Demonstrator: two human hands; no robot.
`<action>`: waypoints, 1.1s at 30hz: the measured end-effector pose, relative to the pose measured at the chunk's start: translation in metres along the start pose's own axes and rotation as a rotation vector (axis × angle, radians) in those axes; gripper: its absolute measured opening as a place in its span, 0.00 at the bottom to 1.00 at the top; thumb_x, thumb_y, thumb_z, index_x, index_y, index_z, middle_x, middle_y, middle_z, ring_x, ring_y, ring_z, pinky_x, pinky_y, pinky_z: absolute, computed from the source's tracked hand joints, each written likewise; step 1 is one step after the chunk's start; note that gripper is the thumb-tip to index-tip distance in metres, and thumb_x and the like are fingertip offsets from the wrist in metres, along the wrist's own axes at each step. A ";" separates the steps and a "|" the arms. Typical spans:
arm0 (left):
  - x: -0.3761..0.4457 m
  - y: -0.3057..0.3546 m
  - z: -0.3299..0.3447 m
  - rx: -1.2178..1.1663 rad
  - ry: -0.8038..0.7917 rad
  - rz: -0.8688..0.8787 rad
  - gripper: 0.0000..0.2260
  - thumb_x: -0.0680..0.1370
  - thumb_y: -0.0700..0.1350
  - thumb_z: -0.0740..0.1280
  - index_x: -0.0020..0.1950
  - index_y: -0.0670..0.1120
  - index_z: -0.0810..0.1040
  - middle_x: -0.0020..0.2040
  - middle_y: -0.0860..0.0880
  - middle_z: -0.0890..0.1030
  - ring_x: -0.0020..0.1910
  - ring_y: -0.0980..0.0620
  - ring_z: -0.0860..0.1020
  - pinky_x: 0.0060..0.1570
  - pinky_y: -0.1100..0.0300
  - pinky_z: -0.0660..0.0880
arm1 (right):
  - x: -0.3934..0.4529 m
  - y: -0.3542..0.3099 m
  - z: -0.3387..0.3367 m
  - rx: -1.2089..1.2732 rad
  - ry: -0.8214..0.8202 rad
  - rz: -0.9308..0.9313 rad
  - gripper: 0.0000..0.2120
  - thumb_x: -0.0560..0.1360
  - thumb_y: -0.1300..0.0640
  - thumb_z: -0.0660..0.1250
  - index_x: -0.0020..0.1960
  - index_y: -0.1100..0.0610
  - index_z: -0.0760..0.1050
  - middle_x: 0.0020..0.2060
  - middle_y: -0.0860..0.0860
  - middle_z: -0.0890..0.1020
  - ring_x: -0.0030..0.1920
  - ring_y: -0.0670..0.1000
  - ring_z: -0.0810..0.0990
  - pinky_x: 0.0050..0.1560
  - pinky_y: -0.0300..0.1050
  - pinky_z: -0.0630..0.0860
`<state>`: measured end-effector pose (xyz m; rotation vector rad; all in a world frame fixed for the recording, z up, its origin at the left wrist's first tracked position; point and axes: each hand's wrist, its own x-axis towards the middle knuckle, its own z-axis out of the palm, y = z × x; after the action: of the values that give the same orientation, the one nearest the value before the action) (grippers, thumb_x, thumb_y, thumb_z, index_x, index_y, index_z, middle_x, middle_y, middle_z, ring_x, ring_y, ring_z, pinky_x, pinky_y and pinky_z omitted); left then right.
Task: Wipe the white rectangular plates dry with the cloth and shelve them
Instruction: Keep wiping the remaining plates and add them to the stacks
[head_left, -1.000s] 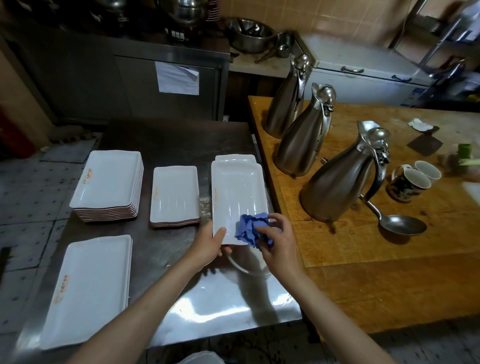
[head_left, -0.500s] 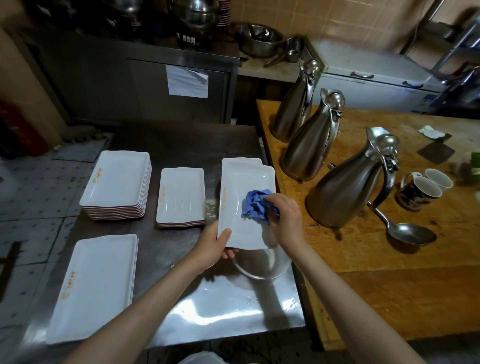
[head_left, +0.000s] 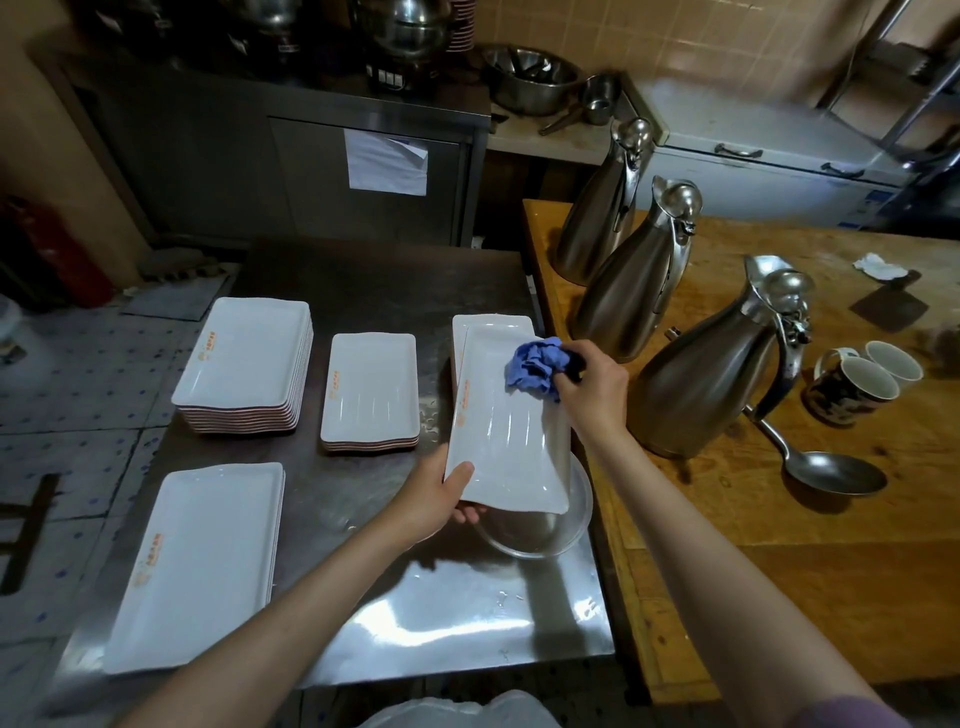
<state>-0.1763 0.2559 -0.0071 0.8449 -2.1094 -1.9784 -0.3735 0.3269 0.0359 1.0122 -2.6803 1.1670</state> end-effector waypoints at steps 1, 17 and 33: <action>0.000 0.001 -0.001 -0.001 -0.008 -0.005 0.10 0.83 0.40 0.54 0.64 0.42 0.67 0.38 0.42 0.80 0.27 0.54 0.77 0.31 0.62 0.74 | 0.000 -0.001 0.000 0.010 0.008 0.007 0.15 0.73 0.64 0.70 0.59 0.59 0.76 0.54 0.54 0.81 0.55 0.51 0.79 0.57 0.44 0.76; -0.008 0.011 -0.001 0.038 -0.128 -0.008 0.11 0.83 0.42 0.54 0.65 0.45 0.65 0.35 0.48 0.78 0.28 0.57 0.77 0.31 0.64 0.75 | -0.006 -0.030 0.000 0.170 -0.011 -0.003 0.09 0.73 0.64 0.69 0.52 0.56 0.80 0.45 0.44 0.78 0.42 0.40 0.76 0.39 0.25 0.72; -0.004 0.006 -0.001 -0.175 -0.077 -0.090 0.13 0.83 0.45 0.56 0.67 0.49 0.63 0.47 0.44 0.78 0.32 0.53 0.81 0.32 0.64 0.76 | -0.061 -0.039 -0.003 0.172 -0.348 -0.085 0.10 0.70 0.71 0.66 0.45 0.59 0.79 0.41 0.48 0.79 0.41 0.43 0.76 0.40 0.27 0.73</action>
<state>-0.1743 0.2568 0.0001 0.8580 -1.9314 -2.2365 -0.3035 0.3426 0.0456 1.4656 -2.7864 1.3326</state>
